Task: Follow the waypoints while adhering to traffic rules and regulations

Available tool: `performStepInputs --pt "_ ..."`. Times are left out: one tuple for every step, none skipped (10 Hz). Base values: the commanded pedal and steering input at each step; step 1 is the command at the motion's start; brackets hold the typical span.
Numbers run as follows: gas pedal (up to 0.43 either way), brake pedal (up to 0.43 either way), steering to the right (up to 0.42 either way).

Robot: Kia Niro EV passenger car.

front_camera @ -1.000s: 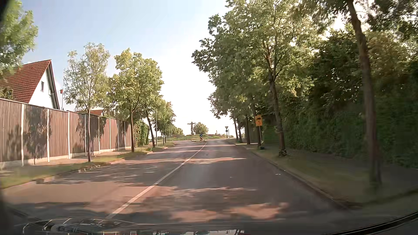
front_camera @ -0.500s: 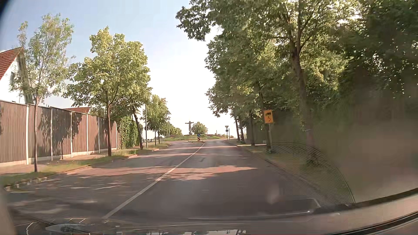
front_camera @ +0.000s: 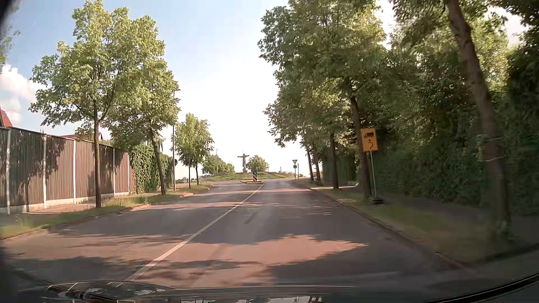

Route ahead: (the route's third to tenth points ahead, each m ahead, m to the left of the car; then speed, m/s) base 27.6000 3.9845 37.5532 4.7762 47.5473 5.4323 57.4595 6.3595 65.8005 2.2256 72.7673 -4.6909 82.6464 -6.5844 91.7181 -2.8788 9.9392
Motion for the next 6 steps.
performStepInputs --pt "0.0 0.043 -0.003" --pt "0.0 0.049 -0.004" --pt "0.0 0.049 -0.004" --pt "0.0 0.049 -0.004" --pt "0.0 0.055 -0.004" --pt "0.0 0.049 -0.004"
